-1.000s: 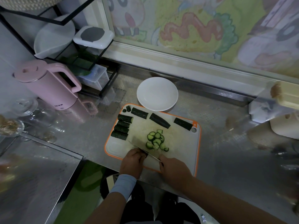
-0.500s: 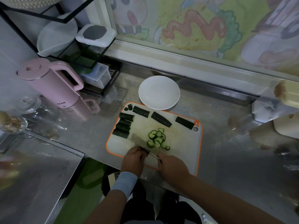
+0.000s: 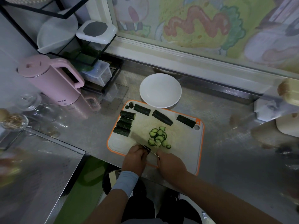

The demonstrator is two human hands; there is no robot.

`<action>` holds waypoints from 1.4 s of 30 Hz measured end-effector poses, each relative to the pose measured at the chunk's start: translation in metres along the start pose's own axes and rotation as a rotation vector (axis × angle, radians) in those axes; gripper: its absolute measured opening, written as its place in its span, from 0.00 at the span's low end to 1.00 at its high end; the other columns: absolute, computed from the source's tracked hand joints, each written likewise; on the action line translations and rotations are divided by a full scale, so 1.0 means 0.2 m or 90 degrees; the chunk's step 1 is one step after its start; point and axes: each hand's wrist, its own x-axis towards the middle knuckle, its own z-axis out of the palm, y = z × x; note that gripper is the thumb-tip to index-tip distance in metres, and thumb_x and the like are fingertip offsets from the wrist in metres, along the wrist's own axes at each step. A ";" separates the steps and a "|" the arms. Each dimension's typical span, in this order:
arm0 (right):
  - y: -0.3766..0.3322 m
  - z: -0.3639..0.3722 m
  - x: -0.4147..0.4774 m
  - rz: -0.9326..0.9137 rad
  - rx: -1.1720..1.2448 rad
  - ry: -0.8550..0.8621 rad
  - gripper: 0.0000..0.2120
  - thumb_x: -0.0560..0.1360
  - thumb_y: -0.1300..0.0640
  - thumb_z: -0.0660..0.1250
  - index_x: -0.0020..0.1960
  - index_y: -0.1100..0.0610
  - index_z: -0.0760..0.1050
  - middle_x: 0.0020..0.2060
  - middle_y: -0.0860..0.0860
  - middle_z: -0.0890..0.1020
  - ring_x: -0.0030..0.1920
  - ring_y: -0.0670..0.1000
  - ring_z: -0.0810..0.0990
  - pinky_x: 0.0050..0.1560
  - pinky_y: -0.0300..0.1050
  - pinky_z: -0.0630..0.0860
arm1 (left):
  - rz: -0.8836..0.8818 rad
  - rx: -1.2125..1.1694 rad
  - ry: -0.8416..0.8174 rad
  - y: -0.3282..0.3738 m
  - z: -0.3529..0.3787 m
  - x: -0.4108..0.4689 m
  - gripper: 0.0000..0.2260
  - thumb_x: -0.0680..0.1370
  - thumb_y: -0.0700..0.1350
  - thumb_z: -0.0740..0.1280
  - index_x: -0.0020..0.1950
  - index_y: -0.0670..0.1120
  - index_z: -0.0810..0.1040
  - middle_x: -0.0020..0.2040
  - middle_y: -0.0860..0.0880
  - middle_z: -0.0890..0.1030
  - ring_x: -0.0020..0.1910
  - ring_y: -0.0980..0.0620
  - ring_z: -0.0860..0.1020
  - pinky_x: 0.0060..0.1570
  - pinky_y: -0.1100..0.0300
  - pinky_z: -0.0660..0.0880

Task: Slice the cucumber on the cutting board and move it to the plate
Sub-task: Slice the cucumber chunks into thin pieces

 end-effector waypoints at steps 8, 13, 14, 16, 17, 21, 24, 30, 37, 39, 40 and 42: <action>0.00 -0.01 -0.02 -0.012 -0.003 0.027 0.11 0.82 0.51 0.51 0.58 0.55 0.68 0.41 0.56 0.79 0.41 0.58 0.77 0.35 0.47 0.65 | -0.035 0.001 -0.028 -0.02 0.01 0.00 0.05 0.69 0.43 0.68 0.39 0.45 0.84 0.39 0.48 0.81 0.38 0.47 0.79 0.37 0.62 0.75; 0.03 -0.05 -0.09 -0.011 -0.033 0.038 0.11 0.82 0.49 0.51 0.54 0.54 0.69 0.38 0.54 0.78 0.35 0.54 0.73 0.34 0.47 0.61 | -0.025 0.019 -0.036 -0.03 0.01 0.00 0.05 0.69 0.44 0.68 0.39 0.46 0.84 0.39 0.48 0.81 0.39 0.48 0.79 0.38 0.62 0.75; 0.03 -0.05 -0.09 -0.010 -0.037 0.039 0.11 0.82 0.49 0.51 0.53 0.53 0.69 0.38 0.54 0.78 0.34 0.53 0.70 0.33 0.47 0.61 | -0.025 0.021 -0.032 -0.03 0.01 0.00 0.05 0.69 0.44 0.68 0.39 0.46 0.84 0.39 0.48 0.81 0.39 0.48 0.79 0.38 0.62 0.75; 0.04 -0.04 -0.09 0.002 -0.038 0.034 0.10 0.82 0.49 0.51 0.52 0.53 0.68 0.37 0.53 0.77 0.33 0.52 0.68 0.33 0.47 0.62 | -0.030 0.016 -0.029 -0.03 0.01 0.00 0.05 0.69 0.44 0.68 0.39 0.46 0.84 0.40 0.48 0.81 0.39 0.48 0.80 0.38 0.62 0.75; 0.03 -0.04 -0.09 0.008 -0.034 0.030 0.10 0.82 0.49 0.51 0.52 0.53 0.68 0.37 0.54 0.77 0.33 0.53 0.69 0.33 0.47 0.62 | -0.031 0.014 -0.027 -0.03 0.01 0.00 0.05 0.69 0.44 0.68 0.40 0.46 0.84 0.40 0.48 0.81 0.39 0.48 0.80 0.38 0.62 0.75; 0.02 0.01 -0.04 -0.012 -0.028 0.024 0.10 0.81 0.52 0.53 0.54 0.55 0.70 0.40 0.55 0.79 0.39 0.57 0.77 0.34 0.46 0.62 | -0.026 -0.001 -0.009 -0.02 0.02 0.00 0.05 0.69 0.43 0.68 0.39 0.44 0.84 0.40 0.47 0.81 0.41 0.49 0.77 0.41 0.63 0.72; 0.01 0.05 0.02 -0.038 -0.037 0.060 0.13 0.80 0.55 0.57 0.57 0.60 0.74 0.37 0.56 0.80 0.35 0.57 0.78 0.31 0.45 0.62 | -0.016 -0.005 -0.006 -0.03 0.03 -0.01 0.08 0.72 0.44 0.66 0.40 0.44 0.84 0.41 0.47 0.80 0.43 0.50 0.74 0.42 0.61 0.73; -0.01 0.00 0.03 -0.048 -0.011 0.054 0.14 0.82 0.54 0.53 0.63 0.59 0.70 0.45 0.57 0.80 0.43 0.58 0.78 0.37 0.45 0.60 | -0.040 -0.020 -0.009 -0.01 0.02 -0.01 0.10 0.73 0.45 0.63 0.41 0.43 0.83 0.41 0.46 0.79 0.42 0.47 0.76 0.41 0.60 0.74; 0.02 -0.04 -0.06 -0.023 -0.035 0.049 0.09 0.81 0.51 0.52 0.52 0.54 0.68 0.35 0.54 0.76 0.33 0.54 0.69 0.32 0.48 0.64 | -0.087 0.002 -0.042 -0.02 0.03 -0.01 0.07 0.71 0.44 0.67 0.40 0.45 0.84 0.41 0.47 0.81 0.42 0.47 0.78 0.43 0.60 0.75; 0.02 -0.03 -0.07 -0.017 -0.053 0.049 0.09 0.81 0.51 0.52 0.51 0.54 0.68 0.34 0.53 0.75 0.32 0.54 0.69 0.31 0.49 0.64 | -0.094 0.004 -0.046 -0.02 0.03 -0.01 0.07 0.71 0.44 0.66 0.41 0.45 0.84 0.41 0.47 0.80 0.42 0.46 0.78 0.42 0.60 0.76; 0.02 -0.03 -0.07 -0.011 -0.048 0.044 0.09 0.81 0.51 0.52 0.50 0.55 0.68 0.35 0.54 0.75 0.32 0.54 0.68 0.32 0.48 0.63 | -0.093 0.007 -0.048 -0.02 0.03 -0.01 0.07 0.71 0.44 0.67 0.40 0.45 0.84 0.41 0.47 0.80 0.42 0.46 0.78 0.42 0.60 0.76; 0.02 -0.01 -0.07 -0.017 -0.036 0.045 0.09 0.82 0.52 0.52 0.50 0.55 0.68 0.35 0.54 0.76 0.32 0.54 0.69 0.32 0.48 0.62 | -0.090 0.011 -0.049 -0.01 0.02 -0.01 0.05 0.70 0.43 0.68 0.40 0.45 0.84 0.41 0.46 0.80 0.41 0.46 0.79 0.41 0.60 0.75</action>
